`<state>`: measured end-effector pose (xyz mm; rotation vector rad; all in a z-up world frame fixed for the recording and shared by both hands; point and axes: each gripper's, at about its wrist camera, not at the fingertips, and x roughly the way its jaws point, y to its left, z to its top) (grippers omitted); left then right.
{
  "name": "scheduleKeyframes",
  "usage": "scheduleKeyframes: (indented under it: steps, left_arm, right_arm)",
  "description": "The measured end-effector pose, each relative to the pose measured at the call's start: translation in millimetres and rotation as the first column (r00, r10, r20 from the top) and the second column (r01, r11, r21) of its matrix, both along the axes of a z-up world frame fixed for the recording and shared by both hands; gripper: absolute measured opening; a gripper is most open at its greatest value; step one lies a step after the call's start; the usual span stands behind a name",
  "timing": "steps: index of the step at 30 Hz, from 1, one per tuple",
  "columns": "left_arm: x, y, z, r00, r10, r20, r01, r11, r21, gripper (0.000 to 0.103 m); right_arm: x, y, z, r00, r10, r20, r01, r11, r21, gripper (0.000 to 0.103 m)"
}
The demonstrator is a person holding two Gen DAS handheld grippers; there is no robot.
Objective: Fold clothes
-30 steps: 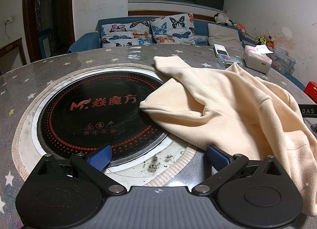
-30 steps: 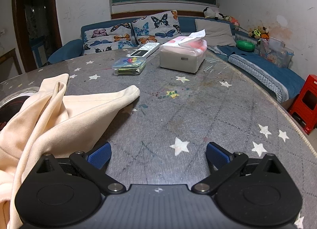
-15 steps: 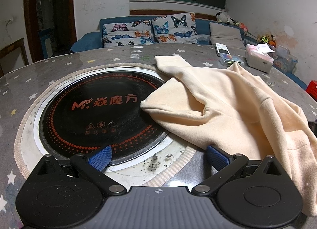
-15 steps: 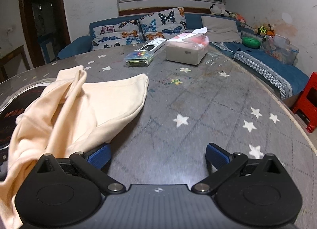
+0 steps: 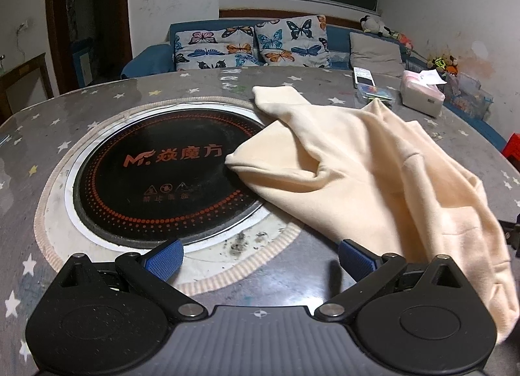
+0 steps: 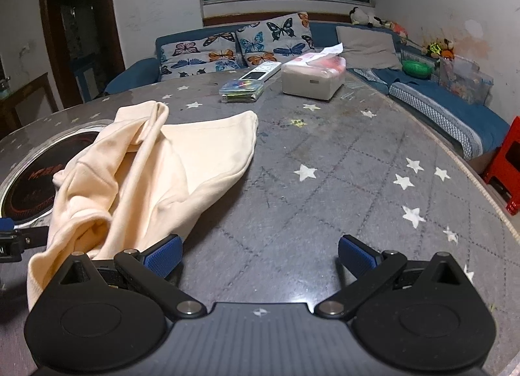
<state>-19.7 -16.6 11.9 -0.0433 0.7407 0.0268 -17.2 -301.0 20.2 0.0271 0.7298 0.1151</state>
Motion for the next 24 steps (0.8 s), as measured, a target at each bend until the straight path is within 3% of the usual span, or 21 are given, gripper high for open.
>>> scheduleKeyframes:
  steps: [24]
  left_arm:
    - [-36, -30, 21, 0.999, -0.043, -0.009, 0.043, 0.999, 0.020, 0.103]
  right_arm:
    - [-51, 5, 16, 0.999, 0.051, 0.002, -0.051, 0.999, 0.016, 0.103]
